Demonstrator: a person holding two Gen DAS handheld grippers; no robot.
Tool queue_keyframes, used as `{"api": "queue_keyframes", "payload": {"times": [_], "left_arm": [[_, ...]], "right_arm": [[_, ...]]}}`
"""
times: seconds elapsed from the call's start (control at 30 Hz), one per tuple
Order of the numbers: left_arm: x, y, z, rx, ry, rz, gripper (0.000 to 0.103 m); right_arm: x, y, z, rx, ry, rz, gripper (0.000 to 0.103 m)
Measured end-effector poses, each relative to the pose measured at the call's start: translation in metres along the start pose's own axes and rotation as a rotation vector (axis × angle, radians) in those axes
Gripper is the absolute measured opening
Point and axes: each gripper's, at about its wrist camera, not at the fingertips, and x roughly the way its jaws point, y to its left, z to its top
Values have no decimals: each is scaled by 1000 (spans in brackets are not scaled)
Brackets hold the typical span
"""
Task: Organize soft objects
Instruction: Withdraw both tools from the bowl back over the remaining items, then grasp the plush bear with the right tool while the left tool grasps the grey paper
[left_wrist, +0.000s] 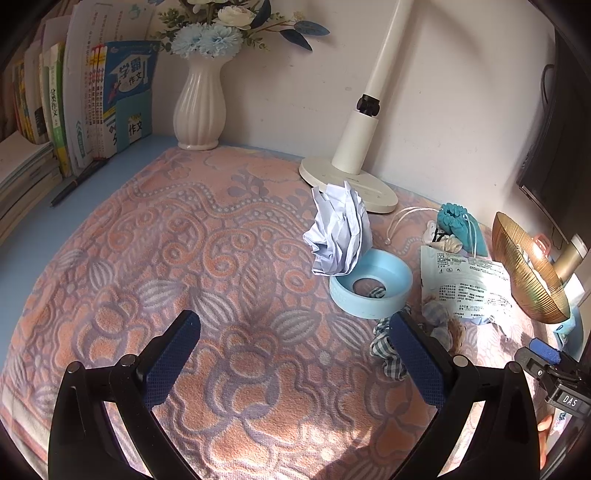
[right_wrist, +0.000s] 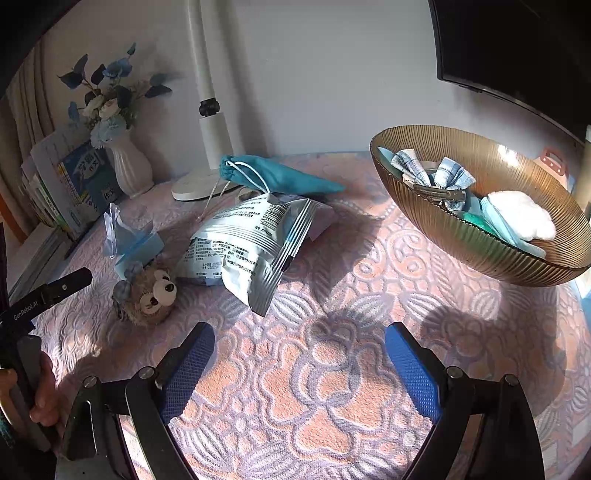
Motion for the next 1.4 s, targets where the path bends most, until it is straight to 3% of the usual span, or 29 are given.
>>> {"api": "queue_keyframes", "payload": {"times": [0.3, 0.4, 0.5, 0.6, 0.77, 0.87, 0.93, 1.0, 1.07, 1.17, 1.4], "left_arm": [[-13, 2, 7, -27, 43, 4, 102], [-32, -2, 23, -18, 63, 12, 102], [-37, -10, 43, 8, 92, -26, 102], [-22, -17, 58, 20, 82, -74, 102], [31, -20, 62, 14, 122, -133, 101], [50, -20, 58, 9, 133, -173, 92], [57, -19, 56, 6, 135, -189, 76], [63, -15, 54, 6, 132, -213, 48], [70, -12, 51, -2, 128, -236, 48], [70, -6, 51, -36, 110, -264, 47], [59, -4, 53, -35, 39, -263, 47]], "right_arm": [[0, 0, 1, -12, 0, -13, 93], [3, 3, 3, -19, 43, 16, 93], [0, 19, 5, -29, 99, 121, 93], [-7, 48, 15, -75, 123, 200, 93], [11, 88, 31, -155, 164, 239, 93], [34, 93, 36, -133, 182, 254, 88], [53, 90, 37, -83, 216, 300, 80], [69, 88, 37, -31, 243, 338, 77], [80, 88, 36, -11, 243, 353, 70], [77, 90, 33, -27, 185, 363, 50], [59, 81, 33, -7, 105, 377, 49]]}}
